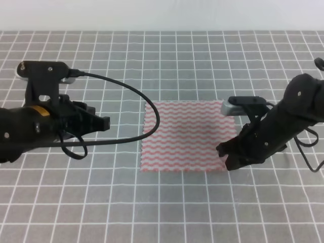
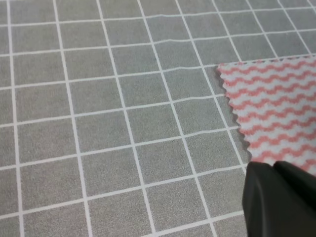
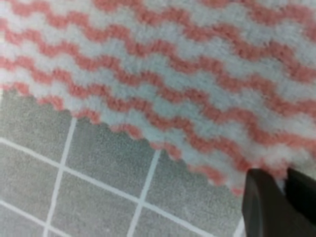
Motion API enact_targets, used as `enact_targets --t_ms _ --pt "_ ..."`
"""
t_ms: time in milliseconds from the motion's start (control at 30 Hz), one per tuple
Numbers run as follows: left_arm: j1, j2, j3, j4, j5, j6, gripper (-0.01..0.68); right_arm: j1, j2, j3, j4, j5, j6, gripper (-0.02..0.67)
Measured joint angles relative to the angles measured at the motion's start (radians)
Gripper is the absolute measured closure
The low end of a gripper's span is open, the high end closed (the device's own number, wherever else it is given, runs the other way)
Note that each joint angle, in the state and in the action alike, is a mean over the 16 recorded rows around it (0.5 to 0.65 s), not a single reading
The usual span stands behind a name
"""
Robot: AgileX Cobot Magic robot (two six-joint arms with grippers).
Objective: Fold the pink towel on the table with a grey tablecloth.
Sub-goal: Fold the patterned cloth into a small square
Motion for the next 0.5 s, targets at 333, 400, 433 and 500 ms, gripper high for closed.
enact_targets --t_ms 333,400,433,500 --pt "0.000 0.002 -0.003 0.017 0.007 0.095 0.675 0.000 -0.018 -0.052 -0.072 0.056 0.020 0.642" --pt "0.000 0.004 -0.008 0.021 0.017 0.135 0.675 0.000 -0.027 -0.057 -0.088 0.060 0.027 0.647" --pt "0.000 0.006 -0.014 0.023 0.026 0.157 0.675 0.000 -0.031 -0.060 -0.096 0.060 0.031 0.649" --pt "0.000 0.015 -0.028 0.027 0.051 0.205 0.673 0.000 -0.040 -0.063 -0.113 0.061 0.038 0.653"
